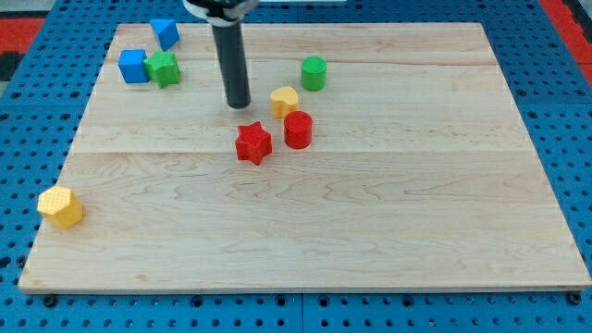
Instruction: Place the yellow heart diagonal to the green circle
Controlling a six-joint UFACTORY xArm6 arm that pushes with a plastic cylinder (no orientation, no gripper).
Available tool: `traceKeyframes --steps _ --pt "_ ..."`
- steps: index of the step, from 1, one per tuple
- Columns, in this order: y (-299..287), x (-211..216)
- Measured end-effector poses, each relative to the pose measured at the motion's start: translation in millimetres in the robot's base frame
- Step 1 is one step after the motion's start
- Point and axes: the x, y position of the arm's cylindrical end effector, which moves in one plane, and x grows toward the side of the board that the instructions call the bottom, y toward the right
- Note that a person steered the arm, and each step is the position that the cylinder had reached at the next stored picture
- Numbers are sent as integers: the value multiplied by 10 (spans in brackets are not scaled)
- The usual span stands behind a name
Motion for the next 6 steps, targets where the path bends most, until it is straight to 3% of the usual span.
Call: traceKeyframes --steps 1,2,3,4,6 --pt "918 7" --pt "1209 -73" --pt "928 -169" --pt "1036 -301" --pt "1730 -453"
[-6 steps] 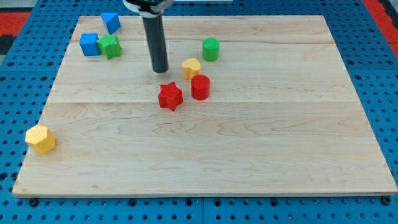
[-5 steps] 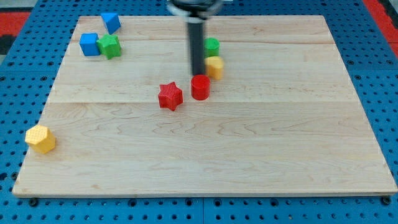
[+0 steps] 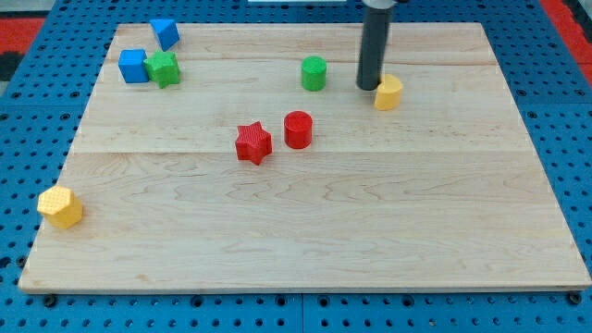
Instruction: Place the yellow heart diagonal to the green circle
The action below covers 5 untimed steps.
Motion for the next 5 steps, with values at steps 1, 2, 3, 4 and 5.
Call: traceKeyframes --steps 1,2,3,4,5 --pt "452 55" --pt "743 263" --pt "606 179" --pt "381 62" --pt "126 185"
